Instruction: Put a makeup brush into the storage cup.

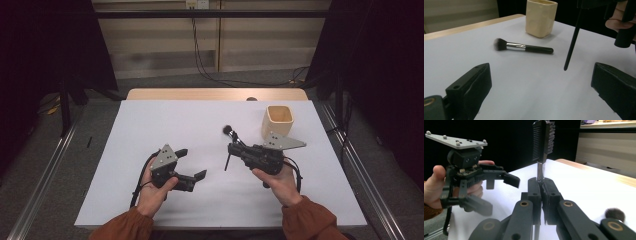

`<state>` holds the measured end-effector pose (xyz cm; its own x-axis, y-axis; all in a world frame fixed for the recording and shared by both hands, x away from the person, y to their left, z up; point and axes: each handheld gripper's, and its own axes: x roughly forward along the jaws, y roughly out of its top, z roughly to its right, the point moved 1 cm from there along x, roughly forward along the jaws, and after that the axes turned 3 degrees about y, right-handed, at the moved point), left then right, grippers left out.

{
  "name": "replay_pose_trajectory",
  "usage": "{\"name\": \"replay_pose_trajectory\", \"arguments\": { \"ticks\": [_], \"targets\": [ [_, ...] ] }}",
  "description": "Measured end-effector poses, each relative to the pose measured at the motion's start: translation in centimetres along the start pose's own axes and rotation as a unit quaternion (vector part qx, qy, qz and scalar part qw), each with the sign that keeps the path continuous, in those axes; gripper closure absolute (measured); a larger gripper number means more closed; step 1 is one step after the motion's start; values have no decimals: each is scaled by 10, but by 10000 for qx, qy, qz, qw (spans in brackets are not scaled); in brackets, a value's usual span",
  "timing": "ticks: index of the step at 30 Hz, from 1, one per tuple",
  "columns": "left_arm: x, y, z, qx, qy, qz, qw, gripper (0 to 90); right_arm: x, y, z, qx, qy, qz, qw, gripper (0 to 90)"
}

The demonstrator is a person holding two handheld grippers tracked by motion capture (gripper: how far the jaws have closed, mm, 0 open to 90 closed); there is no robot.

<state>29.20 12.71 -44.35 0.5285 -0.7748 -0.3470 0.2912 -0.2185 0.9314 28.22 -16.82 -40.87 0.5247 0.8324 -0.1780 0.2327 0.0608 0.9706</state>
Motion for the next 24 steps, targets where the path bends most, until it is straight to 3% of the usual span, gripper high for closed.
{"name": "replay_pose_trajectory", "arguments": {
  "ticks": [8,18,24],
  "targets": [
    [-16,-6,-7,-124,217,240,9994,33,-14,-2,9,25,-211,2,9998,862],
    [-40,-9,-16,-96,550,403,9976,28,-34,1,20,20,-492,73,9988,862],
    [-55,-16,-22,-11,719,362,9968,32,-46,3,28,17,-673,119,9977,862]
  ]
}}
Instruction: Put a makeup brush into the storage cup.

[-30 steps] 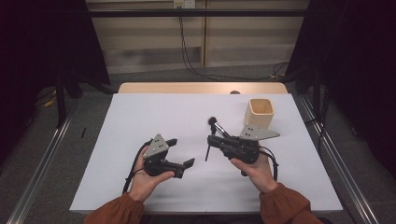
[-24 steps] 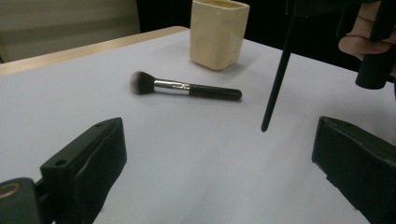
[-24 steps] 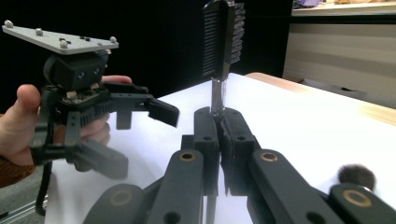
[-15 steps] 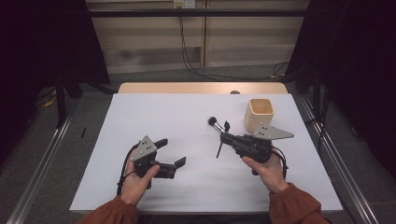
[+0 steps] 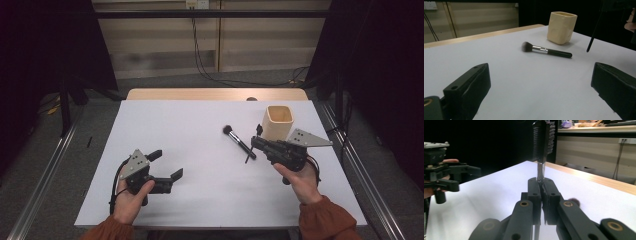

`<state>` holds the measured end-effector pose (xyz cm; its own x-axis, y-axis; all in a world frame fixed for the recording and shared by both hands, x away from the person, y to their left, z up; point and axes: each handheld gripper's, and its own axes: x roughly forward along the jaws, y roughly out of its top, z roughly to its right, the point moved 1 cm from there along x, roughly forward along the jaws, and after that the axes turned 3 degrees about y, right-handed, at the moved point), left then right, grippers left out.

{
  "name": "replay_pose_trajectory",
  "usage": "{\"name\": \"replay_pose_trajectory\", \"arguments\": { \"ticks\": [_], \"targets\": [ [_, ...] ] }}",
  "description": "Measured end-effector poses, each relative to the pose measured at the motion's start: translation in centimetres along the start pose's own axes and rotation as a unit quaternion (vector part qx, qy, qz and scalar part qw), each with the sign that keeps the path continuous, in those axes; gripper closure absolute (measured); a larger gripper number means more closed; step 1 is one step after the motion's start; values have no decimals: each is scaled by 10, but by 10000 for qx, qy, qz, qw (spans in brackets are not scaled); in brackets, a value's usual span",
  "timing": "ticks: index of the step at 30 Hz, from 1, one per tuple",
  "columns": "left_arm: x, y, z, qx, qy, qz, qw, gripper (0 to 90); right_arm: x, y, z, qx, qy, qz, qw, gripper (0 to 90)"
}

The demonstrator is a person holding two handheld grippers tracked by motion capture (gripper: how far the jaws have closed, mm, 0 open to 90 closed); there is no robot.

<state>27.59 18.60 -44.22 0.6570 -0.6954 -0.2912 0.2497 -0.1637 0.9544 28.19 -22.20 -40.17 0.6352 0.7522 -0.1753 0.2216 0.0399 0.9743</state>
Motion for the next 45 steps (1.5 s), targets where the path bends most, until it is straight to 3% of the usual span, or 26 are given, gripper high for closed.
{"name": "replay_pose_trajectory", "arguments": {
  "ticks": [6,9,11,20,30,40,45],
  "targets": [
    [-15,-4,-6,-202,82,69,9997,29,-5,1,6,-6,-114,25,9999,862],
    [-23,-7,-10,-99,338,67,9994,35,-6,3,10,23,-188,43,9998,862],
    [-28,-10,-14,-164,268,67,9995,32,-7,5,12,7,-227,29,9997,862],
    [-47,-19,-16,-175,511,87,9985,22,-11,15,23,-38,-472,-53,9989,862],
    [-50,-23,-21,-182,549,101,9983,22,-17,30,40,-13,-690,136,9975,862],
    [-51,-23,-22,-236,579,132,9980,22,-20,55,55,-249,-930,212,9951,862],
    [-52,-23,-24,-245,636,131,9976,22,-19,66,65,-240,-1005,287,9942,862]
  ]
}}
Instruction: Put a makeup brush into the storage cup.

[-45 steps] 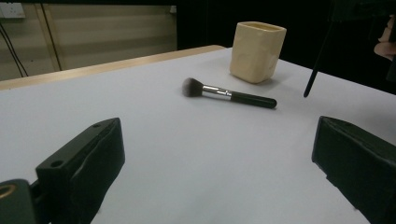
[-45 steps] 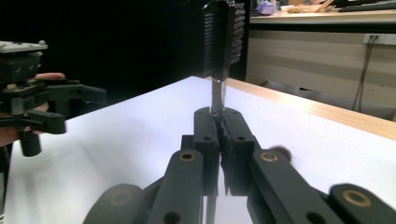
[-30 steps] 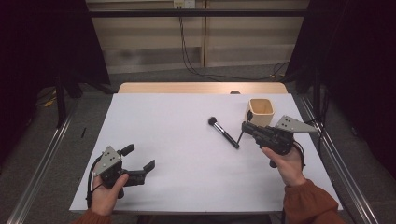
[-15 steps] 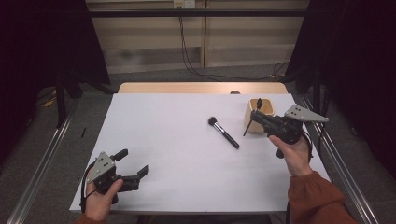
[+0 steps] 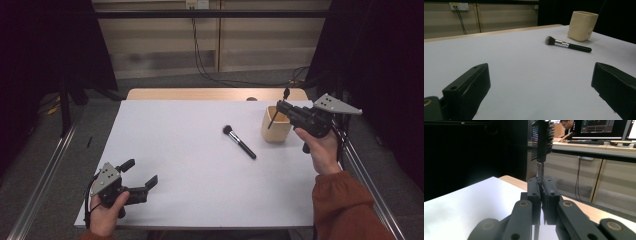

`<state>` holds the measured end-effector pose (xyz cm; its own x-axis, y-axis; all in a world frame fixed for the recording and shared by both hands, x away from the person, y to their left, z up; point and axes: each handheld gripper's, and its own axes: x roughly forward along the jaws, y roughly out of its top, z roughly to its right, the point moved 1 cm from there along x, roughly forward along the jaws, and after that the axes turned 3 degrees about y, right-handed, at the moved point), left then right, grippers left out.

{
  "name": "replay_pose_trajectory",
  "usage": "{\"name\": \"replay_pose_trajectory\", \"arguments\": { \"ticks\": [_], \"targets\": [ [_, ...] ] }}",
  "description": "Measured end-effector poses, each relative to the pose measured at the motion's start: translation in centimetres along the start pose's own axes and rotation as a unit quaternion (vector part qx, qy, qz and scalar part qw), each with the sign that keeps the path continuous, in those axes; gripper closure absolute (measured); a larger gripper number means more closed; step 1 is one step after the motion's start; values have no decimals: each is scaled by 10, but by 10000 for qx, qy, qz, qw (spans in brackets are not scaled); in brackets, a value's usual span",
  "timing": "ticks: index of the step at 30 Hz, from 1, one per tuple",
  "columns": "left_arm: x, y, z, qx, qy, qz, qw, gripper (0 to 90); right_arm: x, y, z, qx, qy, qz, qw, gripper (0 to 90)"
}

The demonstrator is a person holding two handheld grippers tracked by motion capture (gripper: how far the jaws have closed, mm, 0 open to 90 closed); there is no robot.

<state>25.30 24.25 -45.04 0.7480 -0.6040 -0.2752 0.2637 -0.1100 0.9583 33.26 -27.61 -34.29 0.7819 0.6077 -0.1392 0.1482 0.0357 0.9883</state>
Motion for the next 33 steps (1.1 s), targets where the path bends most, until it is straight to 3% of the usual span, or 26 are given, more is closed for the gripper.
{"name": "replay_pose_trajectory", "arguments": {
  "ticks": [12,20,33],
  "targets": [
    [-1,0,-1,27,13,6,10000,22,7,13,25,70,-346,100,9993,861],
    [0,0,0,51,12,-5,10000,22,17,11,41,76,-632,-35,9980,861],
    [-1,1,-1,89,0,16,10000,21,25,0,51,150,-764,-197,9968,862]
  ]
}}
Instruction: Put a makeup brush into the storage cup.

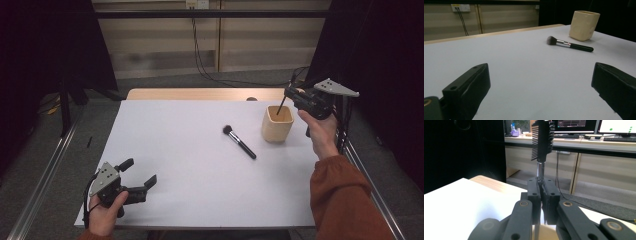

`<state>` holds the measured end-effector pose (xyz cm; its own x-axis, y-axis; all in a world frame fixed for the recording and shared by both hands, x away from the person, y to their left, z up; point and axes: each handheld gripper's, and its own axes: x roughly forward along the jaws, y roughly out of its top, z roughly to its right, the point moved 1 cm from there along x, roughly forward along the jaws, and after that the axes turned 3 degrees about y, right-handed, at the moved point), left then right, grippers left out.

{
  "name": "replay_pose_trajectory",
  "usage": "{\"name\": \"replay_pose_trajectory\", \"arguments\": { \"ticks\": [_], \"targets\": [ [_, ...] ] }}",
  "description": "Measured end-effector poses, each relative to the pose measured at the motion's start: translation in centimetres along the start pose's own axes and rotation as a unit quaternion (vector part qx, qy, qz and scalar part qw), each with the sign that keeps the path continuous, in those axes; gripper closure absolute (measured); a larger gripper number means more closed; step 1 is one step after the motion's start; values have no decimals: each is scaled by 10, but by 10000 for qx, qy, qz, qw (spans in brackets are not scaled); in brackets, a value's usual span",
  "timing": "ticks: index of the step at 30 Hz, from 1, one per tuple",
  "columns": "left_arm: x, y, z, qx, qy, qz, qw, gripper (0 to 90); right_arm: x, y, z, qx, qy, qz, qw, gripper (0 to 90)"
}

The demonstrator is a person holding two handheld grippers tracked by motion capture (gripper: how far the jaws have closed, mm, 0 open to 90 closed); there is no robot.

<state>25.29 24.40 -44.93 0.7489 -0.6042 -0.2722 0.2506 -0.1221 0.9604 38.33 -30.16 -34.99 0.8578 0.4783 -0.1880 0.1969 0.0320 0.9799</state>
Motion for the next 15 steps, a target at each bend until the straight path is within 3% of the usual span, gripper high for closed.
{"name": "replay_pose_trajectory", "arguments": {
  "ticks": [15],
  "targets": [
    [0,0,-1,7,5,-13,10000,23,4,-22,6,103,5,-197,9998,861]
  ]
}}
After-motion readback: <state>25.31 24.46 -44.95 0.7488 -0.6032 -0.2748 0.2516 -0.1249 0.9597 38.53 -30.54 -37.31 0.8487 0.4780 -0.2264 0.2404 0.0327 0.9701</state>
